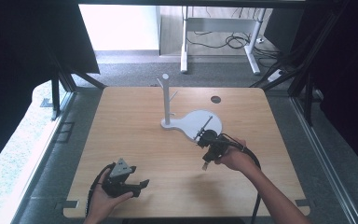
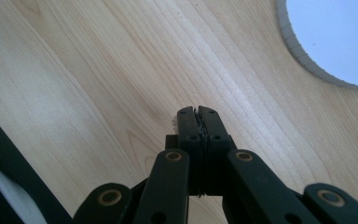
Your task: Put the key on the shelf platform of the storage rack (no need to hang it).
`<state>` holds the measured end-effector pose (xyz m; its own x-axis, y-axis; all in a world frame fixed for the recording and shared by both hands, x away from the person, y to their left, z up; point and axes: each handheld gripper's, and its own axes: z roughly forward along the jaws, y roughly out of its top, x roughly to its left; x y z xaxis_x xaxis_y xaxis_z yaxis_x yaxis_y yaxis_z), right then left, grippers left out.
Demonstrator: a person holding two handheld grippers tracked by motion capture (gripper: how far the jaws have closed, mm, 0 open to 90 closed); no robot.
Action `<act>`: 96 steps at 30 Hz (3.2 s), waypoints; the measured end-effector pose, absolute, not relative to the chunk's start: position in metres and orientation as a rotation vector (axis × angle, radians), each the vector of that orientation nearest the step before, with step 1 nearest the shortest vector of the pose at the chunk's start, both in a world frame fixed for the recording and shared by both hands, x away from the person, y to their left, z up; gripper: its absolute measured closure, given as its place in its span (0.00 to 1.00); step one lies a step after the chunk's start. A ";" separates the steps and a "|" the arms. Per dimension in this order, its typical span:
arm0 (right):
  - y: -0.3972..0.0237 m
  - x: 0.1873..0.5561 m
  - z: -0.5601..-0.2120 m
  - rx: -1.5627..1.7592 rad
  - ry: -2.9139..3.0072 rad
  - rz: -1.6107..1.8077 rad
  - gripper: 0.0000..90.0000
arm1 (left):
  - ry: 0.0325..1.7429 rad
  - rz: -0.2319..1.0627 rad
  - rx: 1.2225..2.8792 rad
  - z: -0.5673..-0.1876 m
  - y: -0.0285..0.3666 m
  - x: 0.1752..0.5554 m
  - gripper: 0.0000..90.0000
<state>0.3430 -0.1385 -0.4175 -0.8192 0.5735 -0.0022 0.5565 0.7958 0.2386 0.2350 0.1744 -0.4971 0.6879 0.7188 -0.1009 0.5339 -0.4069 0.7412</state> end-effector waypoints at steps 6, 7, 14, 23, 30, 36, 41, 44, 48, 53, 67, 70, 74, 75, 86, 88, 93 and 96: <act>-0.144 0.346 -0.412 0.931 2.892 0.359 1.00 | 0.957 0.298 2.103 -0.497 0.174 0.235 0.30; -0.145 0.347 -0.411 0.942 2.890 0.359 1.00 | 0.961 0.296 2.103 -0.497 0.174 0.235 0.30; -0.153 0.357 -0.408 0.960 2.870 0.374 1.00 | 0.962 0.298 2.104 -0.497 0.174 0.234 0.30; -0.157 0.365 -0.407 0.939 2.865 0.366 1.00 | 0.953 0.296 2.109 -0.497 0.171 0.234 0.30; -0.160 0.373 -0.406 0.955 2.865 0.366 1.00 | 0.958 0.296 2.101 -0.497 0.172 0.234 0.30; -0.164 0.383 -0.406 0.973 2.864 0.360 1.00 | 0.960 0.295 2.099 -0.497 0.172 0.234 0.30; -0.165 0.389 -0.406 0.975 2.863 0.366 1.00 | 0.959 0.294 2.102 -0.497 0.172 0.234 0.30; -0.165 0.392 -0.405 0.982 2.858 0.351 1.00 | 0.959 0.293 2.100 -0.497 0.172 0.234 0.30; -0.165 0.397 -0.401 0.994 2.850 0.357 1.00 | 0.958 0.295 2.102 -0.496 0.173 0.234 0.30; -0.167 0.404 -0.399 1.013 2.847 0.352 1.00 | 0.956 0.295 2.104 -0.496 0.173 0.234 0.30; -0.171 0.421 -0.399 1.059 2.839 0.354 1.00 | 0.952 0.294 2.109 -0.497 0.172 0.235 0.30; -0.171 0.425 -0.400 1.055 2.844 0.349 1.00 | 0.955 0.295 2.107 -0.497 0.173 0.235 0.30; -0.169 0.430 -0.402 1.065 2.844 0.342 1.00 | 0.955 0.295 2.104 -0.496 0.174 0.235 0.30; -0.169 0.431 -0.402 1.064 2.844 0.337 1.00 | 0.955 0.295 2.105 -0.496 0.175 0.235 0.30; -0.165 0.448 -0.404 1.094 2.851 0.342 1.00 | 0.956 0.292 2.101 -0.496 0.174 0.235 0.30; -0.164 0.451 -0.404 1.102 2.848 0.343 1.00 | 0.955 0.291 2.101 -0.496 0.174 0.235 0.30; -0.159 0.459 -0.406 1.083 2.855 0.336 1.00 | 0.955 0.291 2.100 -0.496 0.174 0.235 0.30; -0.155 0.463 -0.407 1.094 2.849 0.334 1.00 | 0.955 0.291 2.099 -0.496 0.174 0.235 0.30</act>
<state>0.4632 -0.1550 -0.4067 -0.7437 0.6684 0.0111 0.6528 0.7226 0.2273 0.2350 0.1743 -0.4964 0.6894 0.7162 -0.1089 0.5333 -0.4001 0.7453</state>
